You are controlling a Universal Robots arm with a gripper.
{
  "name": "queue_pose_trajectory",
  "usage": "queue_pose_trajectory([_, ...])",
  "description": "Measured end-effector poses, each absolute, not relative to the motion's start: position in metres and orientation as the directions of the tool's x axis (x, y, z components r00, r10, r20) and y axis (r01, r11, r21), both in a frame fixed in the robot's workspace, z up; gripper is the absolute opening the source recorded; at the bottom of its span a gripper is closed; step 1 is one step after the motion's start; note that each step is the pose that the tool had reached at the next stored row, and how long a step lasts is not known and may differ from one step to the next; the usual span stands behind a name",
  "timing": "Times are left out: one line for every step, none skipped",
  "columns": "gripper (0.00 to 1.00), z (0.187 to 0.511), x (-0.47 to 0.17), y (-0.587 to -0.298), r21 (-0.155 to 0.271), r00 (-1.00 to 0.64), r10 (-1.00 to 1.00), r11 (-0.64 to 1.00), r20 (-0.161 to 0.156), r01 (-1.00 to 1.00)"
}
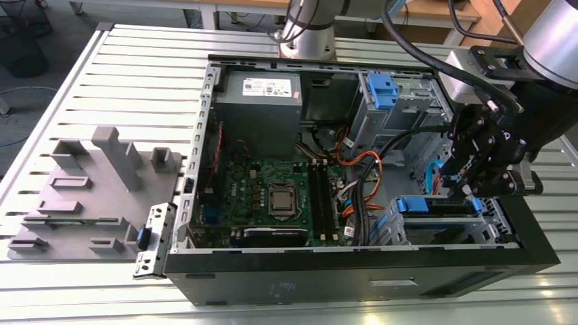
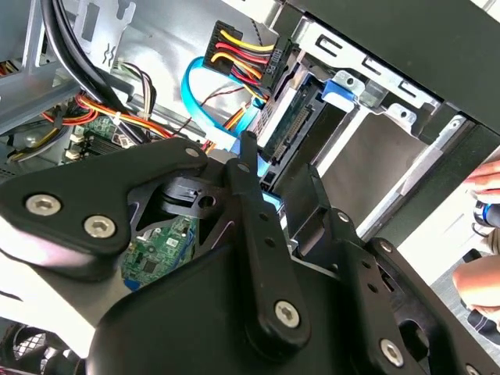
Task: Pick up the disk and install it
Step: 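Insert the first disk wire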
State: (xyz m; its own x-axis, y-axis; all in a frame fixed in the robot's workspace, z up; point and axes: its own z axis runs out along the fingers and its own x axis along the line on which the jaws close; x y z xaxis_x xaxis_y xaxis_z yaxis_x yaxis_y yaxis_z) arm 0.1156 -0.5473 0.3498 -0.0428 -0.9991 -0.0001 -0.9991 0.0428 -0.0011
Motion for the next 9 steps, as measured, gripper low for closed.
queue_pose_trajectory([0.42,0.3498,0.1156,-0.5473,-0.001,-0.043,-0.999,0.043,0.0,-0.999])
queue_pose_trajectory([0.4,0.3498,0.1156,-0.5473,-0.001,-0.043,-0.999,0.043,0.0,-0.999])
queue_pose_trajectory([0.4,0.3498,0.1156,-0.5473,-0.001,-0.043,-0.999,0.043,0.0,-0.999])
queue_pose_trajectory([0.34,0.3498,0.1156,-0.5473,-0.001,-0.043,-0.999,0.043,0.0,-0.999])
queue_pose_trajectory([0.28,0.3497,0.1156,-0.5473,-0.001,-0.043,-0.999,0.043,0.0,-0.999])
queue_pose_trajectory([0.28,0.3497,0.1156,-0.5473,-0.001,-0.043,-0.999,0.043,0.0,-0.999])
queue_pose_trajectory([0.22,0.3497,0.1156,-0.5473,-0.001,-0.043,-0.999,0.043,0.0,-0.999])
queue_pose_trajectory([0.16,0.3497,0.1156,-0.5472,-0.001,-0.043,-0.999,0.043,0.0,-0.999])
queue_pose_trajectory([0.16,0.3497,0.1157,-0.5473,-0.001,-0.043,-0.999,0.043,0.0,-0.999])
